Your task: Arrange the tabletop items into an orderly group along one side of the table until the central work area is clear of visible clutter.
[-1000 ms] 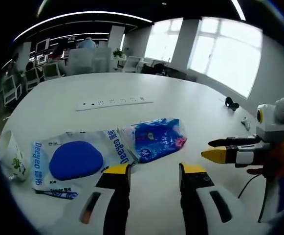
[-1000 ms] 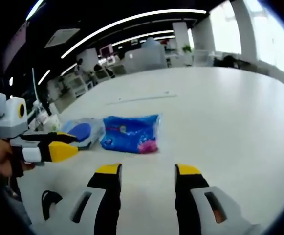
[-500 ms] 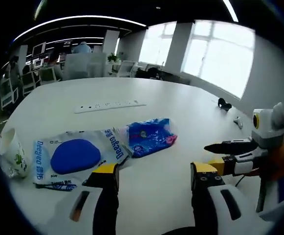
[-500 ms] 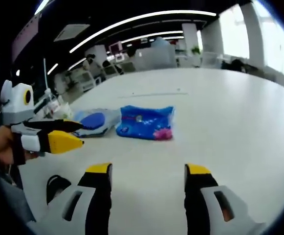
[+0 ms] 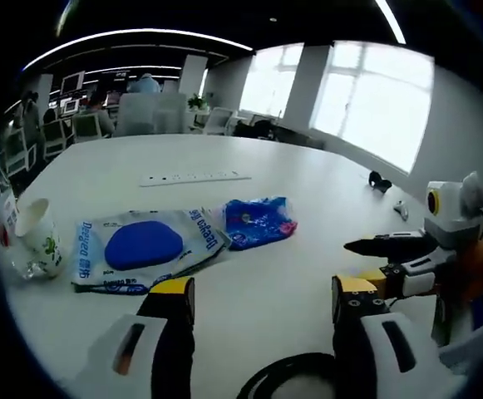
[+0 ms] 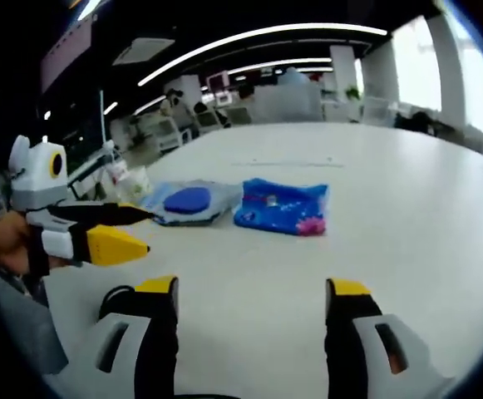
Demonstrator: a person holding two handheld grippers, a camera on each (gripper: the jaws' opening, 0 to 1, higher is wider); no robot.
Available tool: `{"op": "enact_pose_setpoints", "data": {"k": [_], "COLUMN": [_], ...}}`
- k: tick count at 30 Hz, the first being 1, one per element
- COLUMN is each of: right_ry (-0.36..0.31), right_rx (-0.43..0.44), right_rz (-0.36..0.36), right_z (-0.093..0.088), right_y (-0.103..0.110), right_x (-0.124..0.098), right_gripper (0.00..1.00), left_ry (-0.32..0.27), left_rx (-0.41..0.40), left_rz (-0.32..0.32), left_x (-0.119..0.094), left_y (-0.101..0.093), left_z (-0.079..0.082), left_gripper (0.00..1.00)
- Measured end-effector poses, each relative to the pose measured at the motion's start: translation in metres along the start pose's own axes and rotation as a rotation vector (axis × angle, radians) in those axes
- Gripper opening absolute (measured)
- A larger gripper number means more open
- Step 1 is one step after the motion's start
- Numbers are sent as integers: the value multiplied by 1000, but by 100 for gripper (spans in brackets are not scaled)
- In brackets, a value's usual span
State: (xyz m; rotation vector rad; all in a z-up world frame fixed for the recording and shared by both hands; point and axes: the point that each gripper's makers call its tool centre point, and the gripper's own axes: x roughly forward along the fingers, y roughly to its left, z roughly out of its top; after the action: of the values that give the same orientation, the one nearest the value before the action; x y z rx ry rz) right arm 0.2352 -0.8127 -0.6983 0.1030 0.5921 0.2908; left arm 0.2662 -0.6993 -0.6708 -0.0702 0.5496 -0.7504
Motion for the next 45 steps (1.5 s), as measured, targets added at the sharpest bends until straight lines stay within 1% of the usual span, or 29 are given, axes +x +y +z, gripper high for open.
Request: {"op": "enact_pose_setpoints", "data": {"k": [5,6,7,13,17,18,24,33,38,39,42,44,45], "right_ry": [1,4,4,14,13,23,31,47,62,67,74,82,84], "right_rx": [-18,-22,-25,-43,-38,-47,-54,-53,-59,-61,-67,-72,-74], "right_rz": [39,52,56,85,92,102,112,103,97,94,92,92,93], "right_z": [-4,-7,-7,-19,-24,-31,-38,-52,-59,-61,-64,-66,-66], "right_y": [19,26,28,44,50,56,66,77,84,86,89,90,91], "right_x": [-4,-6,-7,-16,-21,-25,-30,-37,-36,-36,-33,-31,-30], "right_gripper": [75,76,78,79,80,80,80,76,74,73,72,71,70], "left_ry": [-5,1,2,22,27,30,44,90,124,141,150,170,167], "left_rx": [-7,-2,1,3,11,25,70,123,138,147,147,149,149], "left_rz": [17,20,23,34,40,42,40,43,60,75,90,111,115], "left_x": [-15,-19,-23,-40,-51,-56,-64,-74,-78,-78,-79,-80,-80], "left_y": [1,1,1,2,3,2,-1,-6,-3,0,4,9,10], "left_z": [-6,-10,-13,-27,-31,-33,-40,-62,-77,-82,-87,-90,-90], "left_gripper": [68,69,70,71,72,72,73,75,75,75,74,73,73]}}
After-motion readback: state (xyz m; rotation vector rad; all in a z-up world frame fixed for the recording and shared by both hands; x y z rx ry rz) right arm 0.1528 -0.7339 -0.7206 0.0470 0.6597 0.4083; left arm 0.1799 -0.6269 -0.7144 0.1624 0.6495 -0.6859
